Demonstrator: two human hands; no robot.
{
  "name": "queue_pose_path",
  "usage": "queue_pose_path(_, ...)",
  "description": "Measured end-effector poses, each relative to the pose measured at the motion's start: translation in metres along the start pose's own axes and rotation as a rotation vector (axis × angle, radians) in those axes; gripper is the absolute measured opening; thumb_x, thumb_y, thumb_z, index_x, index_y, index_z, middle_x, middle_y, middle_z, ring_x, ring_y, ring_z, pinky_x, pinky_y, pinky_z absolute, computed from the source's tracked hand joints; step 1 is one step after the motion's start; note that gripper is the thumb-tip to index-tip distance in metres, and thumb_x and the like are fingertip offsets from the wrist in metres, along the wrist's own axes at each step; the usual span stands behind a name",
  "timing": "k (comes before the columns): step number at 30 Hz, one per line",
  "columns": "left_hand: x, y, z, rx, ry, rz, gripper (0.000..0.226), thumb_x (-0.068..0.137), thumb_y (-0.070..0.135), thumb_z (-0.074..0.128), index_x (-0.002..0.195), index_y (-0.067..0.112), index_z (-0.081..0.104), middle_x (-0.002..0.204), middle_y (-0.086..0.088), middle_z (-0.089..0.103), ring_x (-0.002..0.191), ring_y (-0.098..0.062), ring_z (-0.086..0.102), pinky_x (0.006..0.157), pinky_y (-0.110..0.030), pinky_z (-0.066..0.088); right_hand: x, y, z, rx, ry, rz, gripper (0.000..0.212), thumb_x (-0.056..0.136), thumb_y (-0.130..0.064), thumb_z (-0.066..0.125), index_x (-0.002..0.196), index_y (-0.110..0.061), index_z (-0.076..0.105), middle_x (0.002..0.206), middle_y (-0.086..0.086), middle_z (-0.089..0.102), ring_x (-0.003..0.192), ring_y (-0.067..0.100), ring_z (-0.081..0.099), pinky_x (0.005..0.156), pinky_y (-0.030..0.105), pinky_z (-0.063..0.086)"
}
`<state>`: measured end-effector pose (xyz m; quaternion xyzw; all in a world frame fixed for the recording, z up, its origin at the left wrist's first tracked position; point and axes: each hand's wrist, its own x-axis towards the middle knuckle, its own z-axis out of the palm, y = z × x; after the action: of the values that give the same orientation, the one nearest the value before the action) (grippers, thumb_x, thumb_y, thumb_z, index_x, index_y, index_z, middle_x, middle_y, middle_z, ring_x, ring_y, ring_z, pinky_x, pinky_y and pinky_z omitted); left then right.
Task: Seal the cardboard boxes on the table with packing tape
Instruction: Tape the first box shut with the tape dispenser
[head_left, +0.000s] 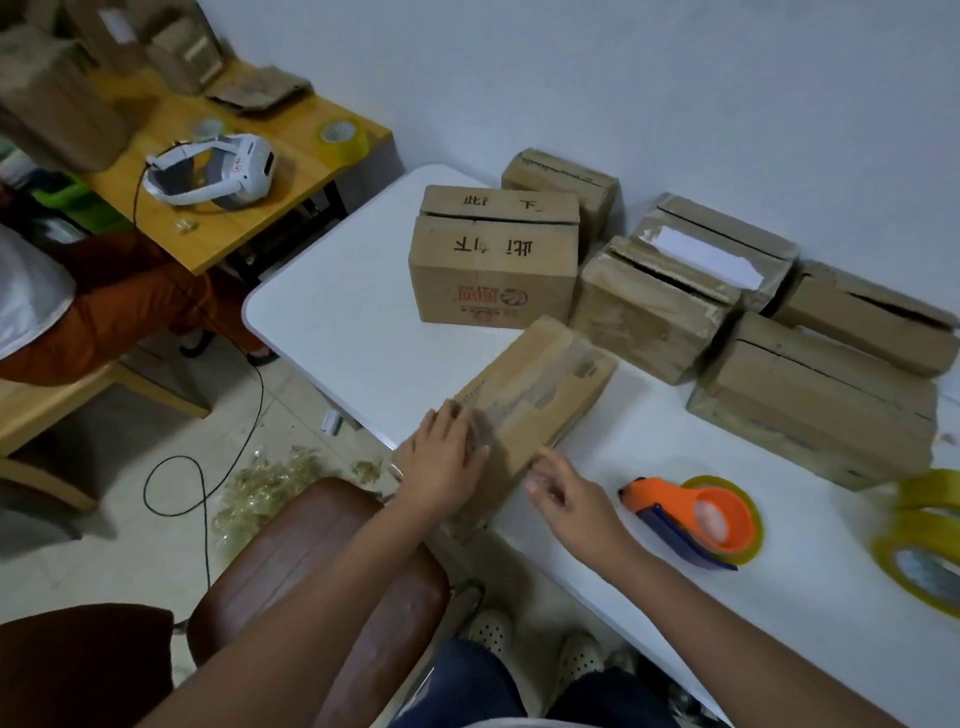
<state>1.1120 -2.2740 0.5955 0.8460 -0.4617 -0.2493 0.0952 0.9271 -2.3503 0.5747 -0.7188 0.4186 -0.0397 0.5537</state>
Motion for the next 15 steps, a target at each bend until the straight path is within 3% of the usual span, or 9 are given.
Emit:
queue_pose_path(1, 0.004, 0.011, 0.005, 0.065, -0.049, 0.008, 0.082, 0.096, 0.063, 0.038, 0.158, 0.021, 0.006, 0.165, -0.004, -0.01, 0.152, -0.032, -0.008, 0.121, -0.048, 0.002, -0.001, 0.001, 0.002, -0.022, -0.009, -0.006, 0.05, 0.098, -0.037, 0.053, 0.145, -0.029, 0.04, 0.131, -0.006, 0.059, 0.114, 0.001, 0.053, 0.08, 0.0, 0.037)
queue_pose_path(3, 0.009, 0.023, 0.019, 0.23, -0.126, 0.031, 0.102, 0.088, 0.074, 0.042, 0.157, 0.018, -0.01, 0.162, -0.008, -0.025, 0.148, -0.035, -0.022, 0.119, -0.055, -0.004, -0.001, 0.001, -0.002, -0.065, 0.078, -0.03, 0.04, 0.099, -0.029, 0.053, 0.139, -0.024, 0.048, 0.123, -0.005, 0.063, 0.112, 0.006, 0.058, 0.079, 0.003, 0.039)
queue_pose_path(7, 0.013, -0.006, 0.015, 0.403, -0.133, 0.173, 0.107, 0.089, 0.065, 0.053, 0.155, 0.024, -0.021, 0.16, -0.005, -0.031, 0.148, -0.033, -0.025, 0.121, -0.052, -0.005, 0.003, 0.001, -0.03, -0.144, 0.373, -0.124, 0.029, 0.098, -0.014, 0.051, 0.127, -0.016, 0.055, 0.115, -0.004, 0.059, 0.106, 0.016, 0.058, 0.089, 0.031, 0.049)
queue_pose_path(10, 0.017, -0.044, -0.01, 0.455, -0.146, 0.248, 0.105, 0.091, 0.048, 0.062, 0.151, 0.039, -0.023, 0.155, 0.007, -0.04, 0.148, -0.029, -0.025, 0.12, -0.052, -0.006, 0.01, 0.004, -0.044, -0.269, 0.522, -0.2, 0.032, 0.093, -0.009, 0.055, 0.124, -0.015, 0.055, 0.126, 0.004, 0.049, 0.115, 0.024, 0.048, 0.097, 0.031, 0.039)
queue_pose_path(13, 0.015, -0.064, -0.027, 0.595, 0.019, 0.233, 0.107, 0.088, 0.005, 0.056, 0.151, 0.047, -0.018, 0.15, 0.009, -0.047, 0.149, -0.034, -0.021, 0.12, -0.057, 0.002, 0.022, 0.002, -0.045, -0.281, 0.443, -0.134, 0.043, 0.093, -0.013, 0.058, 0.135, -0.012, 0.047, 0.147, 0.008, 0.034, 0.136, 0.026, 0.032, 0.11, 0.031, 0.025)
queue_pose_path(15, 0.007, -0.062, -0.025, 0.522, 0.068, 0.194, 0.101, 0.084, 0.0, 0.052, 0.155, 0.045, -0.004, 0.158, 0.009, -0.035, 0.151, -0.032, -0.01, 0.118, -0.056, 0.014, 0.028, -0.002, -0.039, -0.25, 0.316, -0.071, 0.051, 0.098, -0.021, 0.055, 0.145, -0.013, 0.037, 0.157, 0.007, 0.022, 0.144, 0.025, 0.022, 0.115, 0.035, 0.022)
